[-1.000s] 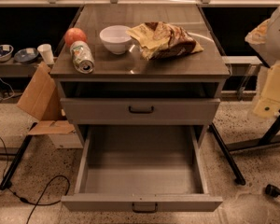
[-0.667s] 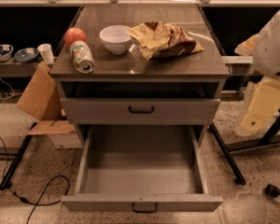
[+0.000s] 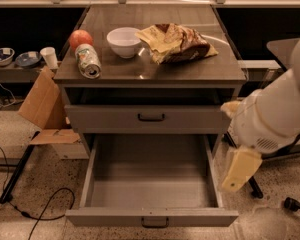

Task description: Close middle drawer

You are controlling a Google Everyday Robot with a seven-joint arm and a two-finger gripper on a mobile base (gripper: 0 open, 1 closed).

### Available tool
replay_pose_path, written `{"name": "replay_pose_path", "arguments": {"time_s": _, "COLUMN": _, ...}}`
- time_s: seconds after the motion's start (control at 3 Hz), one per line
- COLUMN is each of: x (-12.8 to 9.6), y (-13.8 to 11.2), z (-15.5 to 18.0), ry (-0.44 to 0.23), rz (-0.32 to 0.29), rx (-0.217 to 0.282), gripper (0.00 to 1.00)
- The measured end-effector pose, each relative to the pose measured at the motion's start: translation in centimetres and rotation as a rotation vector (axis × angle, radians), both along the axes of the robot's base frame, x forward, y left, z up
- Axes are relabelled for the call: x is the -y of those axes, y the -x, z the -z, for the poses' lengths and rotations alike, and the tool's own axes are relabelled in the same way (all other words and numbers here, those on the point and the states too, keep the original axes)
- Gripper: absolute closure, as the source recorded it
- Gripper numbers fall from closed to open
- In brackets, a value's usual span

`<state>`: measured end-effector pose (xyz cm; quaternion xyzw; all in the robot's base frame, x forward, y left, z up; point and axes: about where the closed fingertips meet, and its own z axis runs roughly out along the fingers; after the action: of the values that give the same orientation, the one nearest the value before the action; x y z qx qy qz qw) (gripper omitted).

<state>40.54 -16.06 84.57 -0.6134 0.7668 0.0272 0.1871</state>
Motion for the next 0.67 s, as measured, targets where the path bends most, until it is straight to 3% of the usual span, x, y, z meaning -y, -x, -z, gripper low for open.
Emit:
{"name": "replay_pose_path", "arguments": {"time_s": 0.33, "x": -1.7, "y": 1.6, "z": 7.4, "ry": -0.028, "rz": -0.019, "rx": -0.050, "gripper": 0.00}}
{"name": "replay_pose_path", "arguments": {"time_s": 0.67, "x": -2.4, "y": 3.5, "z": 14.7, "ry": -0.045, "rz": -0.025, "rx": -0.097, "gripper": 0.19}}
